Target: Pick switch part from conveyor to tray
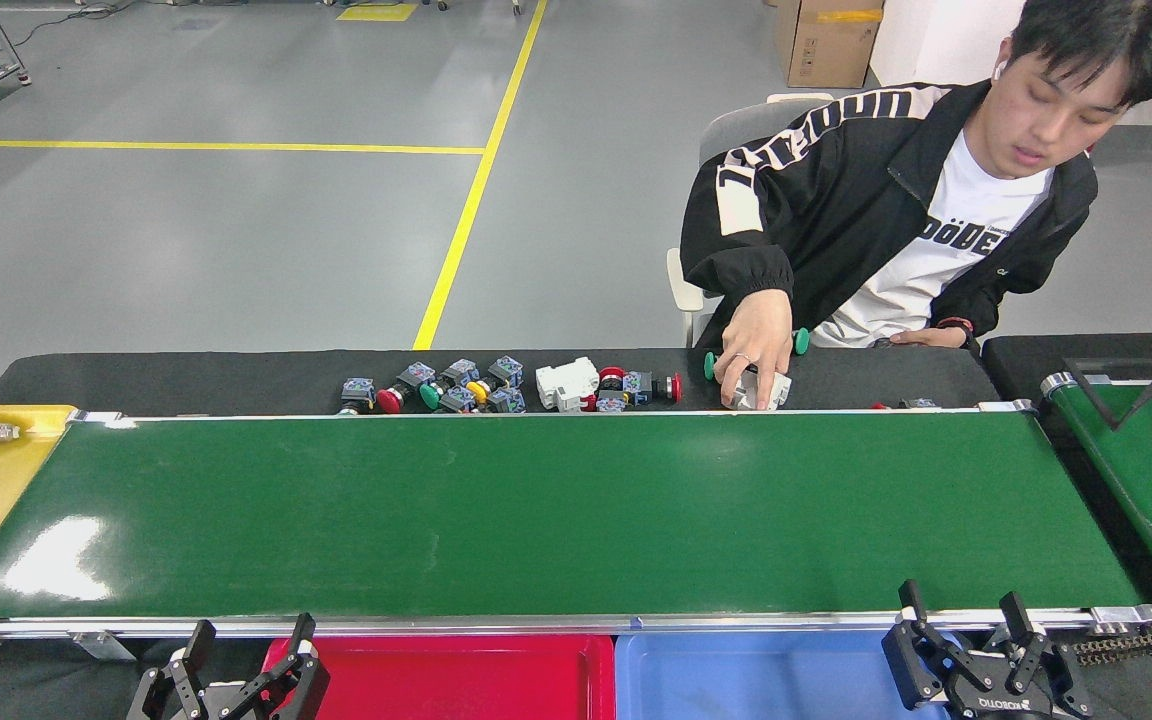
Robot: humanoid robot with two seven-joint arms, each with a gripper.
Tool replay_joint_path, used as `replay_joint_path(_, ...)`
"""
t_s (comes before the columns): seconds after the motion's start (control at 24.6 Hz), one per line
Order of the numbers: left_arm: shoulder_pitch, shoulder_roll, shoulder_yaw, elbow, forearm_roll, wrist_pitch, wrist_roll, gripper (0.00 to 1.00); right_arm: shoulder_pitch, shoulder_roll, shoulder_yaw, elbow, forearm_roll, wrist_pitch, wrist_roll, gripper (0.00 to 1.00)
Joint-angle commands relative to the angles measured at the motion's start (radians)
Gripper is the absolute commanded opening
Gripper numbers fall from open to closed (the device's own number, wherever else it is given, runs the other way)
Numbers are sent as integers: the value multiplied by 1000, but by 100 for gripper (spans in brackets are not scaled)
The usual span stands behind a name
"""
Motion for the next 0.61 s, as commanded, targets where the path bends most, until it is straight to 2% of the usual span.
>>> replay_joint_path(0.0, -10, 8, 3, -11, 3, -2, 3, 100, -5, 5, -3, -15, -2, 1, -6, 98)
replay_joint_path(0.28, -19, 11, 25, -10, 3, -2, 9, 100, -8, 3, -3, -14, -2, 0, -6, 98)
replay_joint_path(0.45, -25, -1, 31, -10, 9, -2, 94, 100, -12, 3, -3, -14, -2, 0, -6, 98)
replay_joint_path(0.57, -27, 0, 31, -10, 12, -2, 100, 100, -12, 0, -3, -14, -2, 0, -6, 98)
